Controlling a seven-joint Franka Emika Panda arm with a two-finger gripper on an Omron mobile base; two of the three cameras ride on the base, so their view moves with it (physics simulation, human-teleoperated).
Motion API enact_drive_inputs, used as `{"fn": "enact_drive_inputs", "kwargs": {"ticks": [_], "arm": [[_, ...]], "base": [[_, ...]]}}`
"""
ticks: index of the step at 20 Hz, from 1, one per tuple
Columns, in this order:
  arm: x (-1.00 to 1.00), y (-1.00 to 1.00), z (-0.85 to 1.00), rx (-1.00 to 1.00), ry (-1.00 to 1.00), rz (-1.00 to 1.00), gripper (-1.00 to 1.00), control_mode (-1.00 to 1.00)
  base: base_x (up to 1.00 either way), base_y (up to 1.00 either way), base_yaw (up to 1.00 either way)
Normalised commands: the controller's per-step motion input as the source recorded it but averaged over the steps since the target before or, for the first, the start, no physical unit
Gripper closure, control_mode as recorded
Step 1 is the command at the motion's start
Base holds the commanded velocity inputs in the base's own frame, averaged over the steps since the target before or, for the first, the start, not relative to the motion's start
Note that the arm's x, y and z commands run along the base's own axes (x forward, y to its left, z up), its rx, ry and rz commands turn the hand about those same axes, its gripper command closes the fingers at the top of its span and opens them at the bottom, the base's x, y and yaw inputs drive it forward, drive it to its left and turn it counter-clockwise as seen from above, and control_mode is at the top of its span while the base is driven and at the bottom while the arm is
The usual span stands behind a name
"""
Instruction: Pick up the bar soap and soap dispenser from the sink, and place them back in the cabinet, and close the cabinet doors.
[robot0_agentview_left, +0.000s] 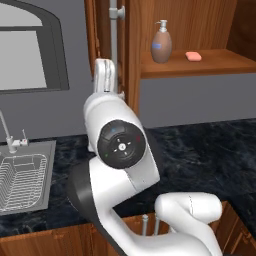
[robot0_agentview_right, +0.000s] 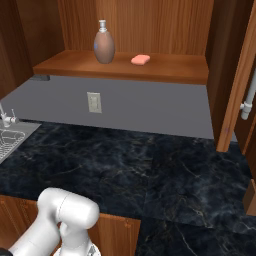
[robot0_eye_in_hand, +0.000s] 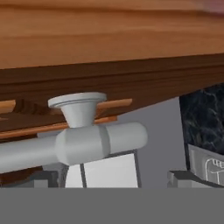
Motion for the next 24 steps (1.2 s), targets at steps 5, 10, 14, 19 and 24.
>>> {"fn": "enact_drive_inputs", "kwargs": {"ticks": [5,10,14,19,24], "arm": [[-0.15,-0.19,0.03,0.06,0.0,-0.15,-1.0,-1.0],[0.11,-0.32,0.0,0.03,0.09,-0.21,-1.0,-1.0],[0.08,-0.39,0.02,0.04,0.09,-0.23,-1.0,-1.0],[0.11,-0.44,0.02,0.06,0.1,-0.23,-1.0,-1.0],[0.12,-0.46,0.01,0.09,0.05,-0.22,-1.0,-1.0]], "base": [[0.0,0.0,0.0],[0.0,0.0,0.0],[0.0,0.0,0.0],[0.0,0.0,0.0],[0.0,0.0,0.0]]}}
